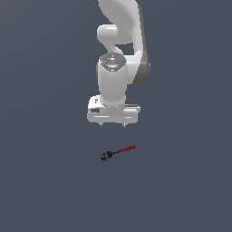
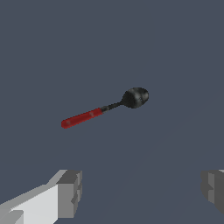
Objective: Pick up the object and move it to a goal position.
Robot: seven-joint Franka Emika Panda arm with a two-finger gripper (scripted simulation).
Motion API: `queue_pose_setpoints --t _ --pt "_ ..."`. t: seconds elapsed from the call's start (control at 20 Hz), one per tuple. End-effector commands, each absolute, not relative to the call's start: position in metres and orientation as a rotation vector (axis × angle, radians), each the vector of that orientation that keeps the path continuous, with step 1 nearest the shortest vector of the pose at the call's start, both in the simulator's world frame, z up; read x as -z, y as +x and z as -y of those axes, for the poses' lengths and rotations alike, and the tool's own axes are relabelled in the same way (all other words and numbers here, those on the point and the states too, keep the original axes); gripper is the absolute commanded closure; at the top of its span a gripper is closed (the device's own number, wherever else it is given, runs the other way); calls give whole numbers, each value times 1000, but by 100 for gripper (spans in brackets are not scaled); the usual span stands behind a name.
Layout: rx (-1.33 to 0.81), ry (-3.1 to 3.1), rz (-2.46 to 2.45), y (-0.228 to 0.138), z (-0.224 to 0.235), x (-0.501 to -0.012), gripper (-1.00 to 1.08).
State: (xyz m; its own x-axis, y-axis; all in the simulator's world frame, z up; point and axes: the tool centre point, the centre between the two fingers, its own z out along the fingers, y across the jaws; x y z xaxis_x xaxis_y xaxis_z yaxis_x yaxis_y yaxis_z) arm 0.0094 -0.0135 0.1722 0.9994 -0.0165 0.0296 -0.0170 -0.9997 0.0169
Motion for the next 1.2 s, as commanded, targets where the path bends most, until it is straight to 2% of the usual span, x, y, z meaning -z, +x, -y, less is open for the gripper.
queue_pose_setpoints --t 0.0,1.15 --pt "-46 3124 26 9 14 -172 -92" --pt "-67 3140 73 18 5 -173 -92"
